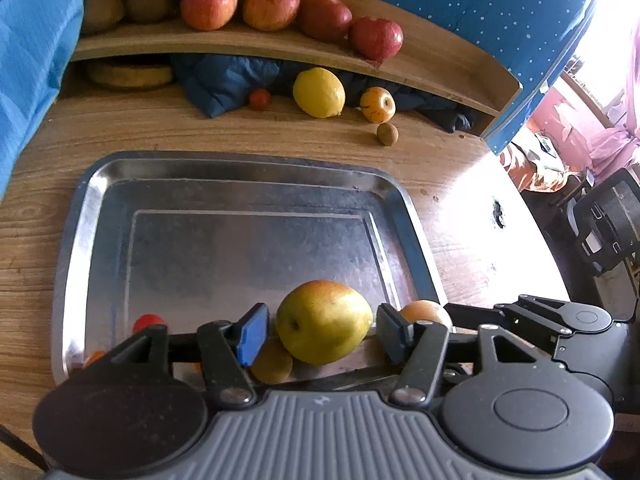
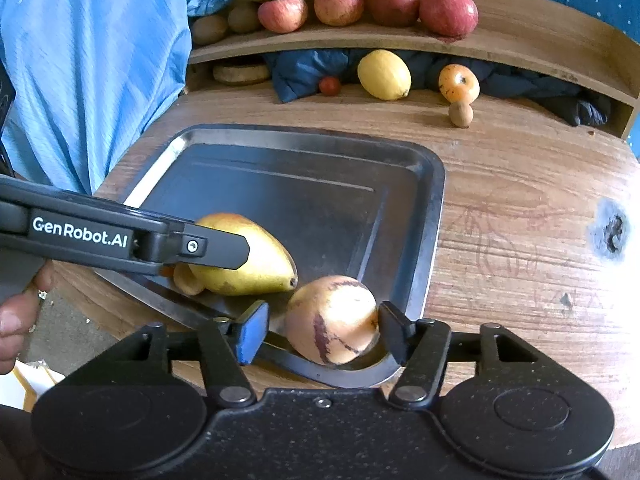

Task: Organize fruits
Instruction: 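Carry both pears to the steel tray and lower them onto it, then open both grippers to release the pears on the tray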

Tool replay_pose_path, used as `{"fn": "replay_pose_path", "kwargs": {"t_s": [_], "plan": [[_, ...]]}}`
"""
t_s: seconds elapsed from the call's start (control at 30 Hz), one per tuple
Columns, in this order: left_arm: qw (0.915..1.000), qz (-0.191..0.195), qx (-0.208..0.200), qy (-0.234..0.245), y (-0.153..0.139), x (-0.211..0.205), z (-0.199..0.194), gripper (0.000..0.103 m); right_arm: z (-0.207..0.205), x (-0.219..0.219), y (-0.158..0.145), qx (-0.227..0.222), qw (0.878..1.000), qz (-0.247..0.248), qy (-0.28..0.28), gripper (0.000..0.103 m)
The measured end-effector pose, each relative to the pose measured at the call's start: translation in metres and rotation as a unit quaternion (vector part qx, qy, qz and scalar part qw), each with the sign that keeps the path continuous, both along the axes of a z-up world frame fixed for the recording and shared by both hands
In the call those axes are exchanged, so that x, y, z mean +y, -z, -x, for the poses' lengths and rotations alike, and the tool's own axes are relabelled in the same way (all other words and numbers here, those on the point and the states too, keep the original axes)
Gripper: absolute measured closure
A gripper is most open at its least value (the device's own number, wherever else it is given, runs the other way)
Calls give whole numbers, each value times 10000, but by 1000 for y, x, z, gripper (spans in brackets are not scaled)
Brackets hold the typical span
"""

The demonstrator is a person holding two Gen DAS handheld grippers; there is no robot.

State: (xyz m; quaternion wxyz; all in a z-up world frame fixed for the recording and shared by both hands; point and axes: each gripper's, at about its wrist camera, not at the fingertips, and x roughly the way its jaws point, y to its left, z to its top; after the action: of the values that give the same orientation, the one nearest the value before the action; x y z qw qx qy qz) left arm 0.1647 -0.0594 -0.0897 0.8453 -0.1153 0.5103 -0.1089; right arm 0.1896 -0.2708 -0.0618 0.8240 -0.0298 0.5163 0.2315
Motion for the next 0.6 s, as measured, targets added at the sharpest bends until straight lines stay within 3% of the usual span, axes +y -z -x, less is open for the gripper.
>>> {"fn": "replay_pose_path", "kwargs": {"t_s": [0.17, 0.6], "plan": [[9999, -125, -19, -84, -8, 6, 7, 25, 1, -1, -6, -41, 10000, -38, -44, 27], [9984, -402, 216, -326, -23, 32, 34, 8, 5, -4, -17, 2, 9998, 93, -203, 6]]}}
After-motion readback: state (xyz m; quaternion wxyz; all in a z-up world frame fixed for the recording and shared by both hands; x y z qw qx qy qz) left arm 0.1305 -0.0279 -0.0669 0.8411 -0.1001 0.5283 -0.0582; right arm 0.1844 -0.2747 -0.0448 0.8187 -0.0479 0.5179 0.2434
